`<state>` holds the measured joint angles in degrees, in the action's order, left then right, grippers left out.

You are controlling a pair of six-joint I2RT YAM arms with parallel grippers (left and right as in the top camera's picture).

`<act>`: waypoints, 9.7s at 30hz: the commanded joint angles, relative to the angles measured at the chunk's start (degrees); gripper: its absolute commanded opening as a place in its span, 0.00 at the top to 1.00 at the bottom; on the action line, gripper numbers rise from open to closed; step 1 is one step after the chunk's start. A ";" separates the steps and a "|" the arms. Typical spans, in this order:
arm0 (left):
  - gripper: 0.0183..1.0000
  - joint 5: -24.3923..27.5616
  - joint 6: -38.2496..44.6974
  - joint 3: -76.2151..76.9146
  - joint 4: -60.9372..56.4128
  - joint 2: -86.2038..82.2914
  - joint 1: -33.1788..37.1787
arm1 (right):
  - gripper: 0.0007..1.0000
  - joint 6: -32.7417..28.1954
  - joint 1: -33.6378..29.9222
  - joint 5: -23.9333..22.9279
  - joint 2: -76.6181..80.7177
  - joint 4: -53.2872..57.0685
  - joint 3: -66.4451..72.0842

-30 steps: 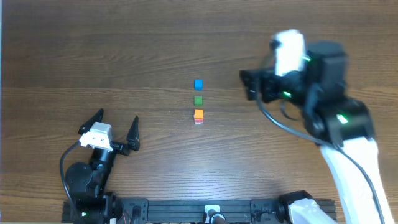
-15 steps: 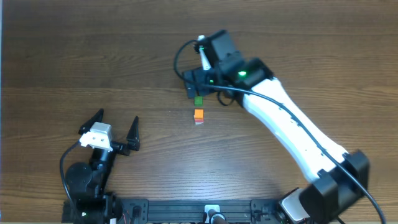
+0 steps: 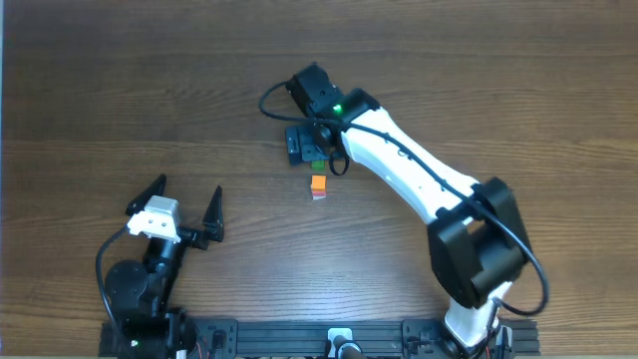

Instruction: Stack Cubes

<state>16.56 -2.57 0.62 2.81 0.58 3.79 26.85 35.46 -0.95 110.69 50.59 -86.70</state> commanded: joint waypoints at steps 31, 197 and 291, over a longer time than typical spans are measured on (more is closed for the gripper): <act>0.00 0.57 0.66 -0.28 0.04 -0.35 0.35 | 0.18 10.01 2.40 -3.43 10.47 -4.59 -1.05; 0.00 0.57 0.66 -0.28 0.04 -0.35 0.35 | 0.99 4.74 4.13 -3.58 2.05 30.29 -23.02; 0.00 0.57 0.66 -0.28 0.04 -0.35 0.35 | 0.99 14.29 6.16 -1.22 1.81 16.85 -6.45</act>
<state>16.56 -2.57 0.62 2.81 0.58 3.79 40.53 41.98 -2.31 113.30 67.40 -93.93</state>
